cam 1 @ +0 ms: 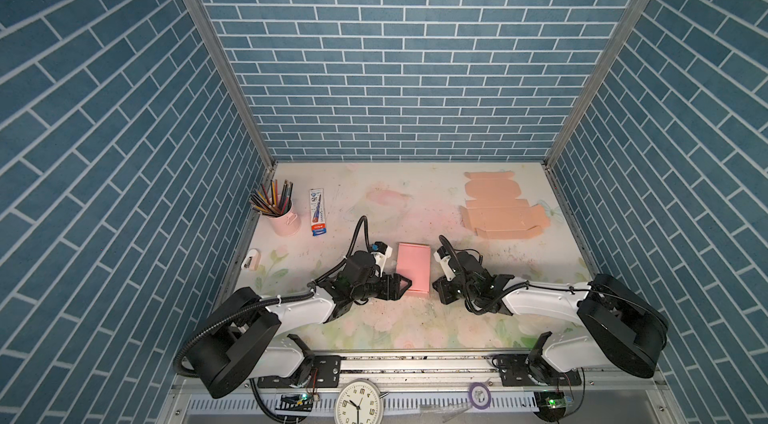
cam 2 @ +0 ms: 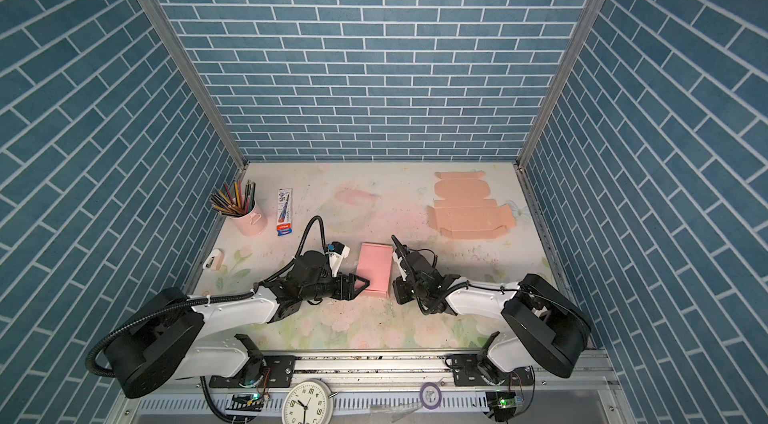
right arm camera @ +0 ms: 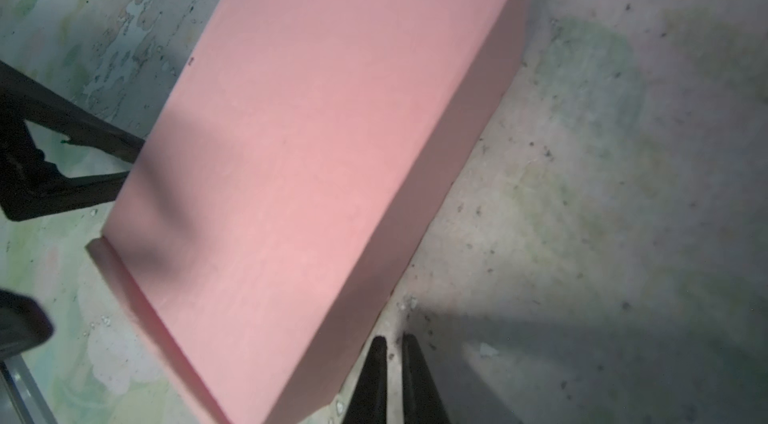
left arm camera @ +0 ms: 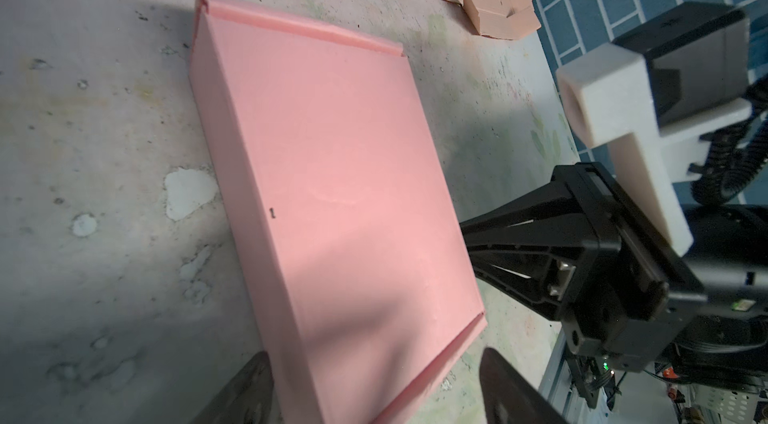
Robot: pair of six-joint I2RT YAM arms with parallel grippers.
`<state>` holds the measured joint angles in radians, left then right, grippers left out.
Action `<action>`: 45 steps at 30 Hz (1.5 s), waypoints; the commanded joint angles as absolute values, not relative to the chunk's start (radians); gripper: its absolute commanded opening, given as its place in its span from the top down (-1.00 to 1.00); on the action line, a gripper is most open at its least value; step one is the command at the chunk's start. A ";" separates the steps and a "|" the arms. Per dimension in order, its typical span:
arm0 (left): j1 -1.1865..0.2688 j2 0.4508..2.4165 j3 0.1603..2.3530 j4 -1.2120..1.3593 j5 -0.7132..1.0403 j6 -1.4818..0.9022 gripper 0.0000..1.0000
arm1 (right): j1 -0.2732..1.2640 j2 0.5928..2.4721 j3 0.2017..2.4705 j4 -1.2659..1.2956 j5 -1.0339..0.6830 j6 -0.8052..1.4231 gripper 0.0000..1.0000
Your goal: Fold the paper box
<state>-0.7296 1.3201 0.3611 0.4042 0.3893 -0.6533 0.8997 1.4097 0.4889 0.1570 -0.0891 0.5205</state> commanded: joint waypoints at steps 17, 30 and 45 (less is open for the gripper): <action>-0.813 1.311 0.351 0.472 0.351 -0.735 -0.47 | 0.950 1.443 0.577 0.171 -0.082 0.563 0.80; -0.805 1.326 0.374 0.443 0.332 -0.720 -0.44 | 0.972 1.446 0.561 0.232 -0.142 0.594 0.80; -0.665 1.197 0.368 0.198 0.215 -0.614 -0.60 | 0.919 1.340 0.431 0.268 -0.183 0.652 0.53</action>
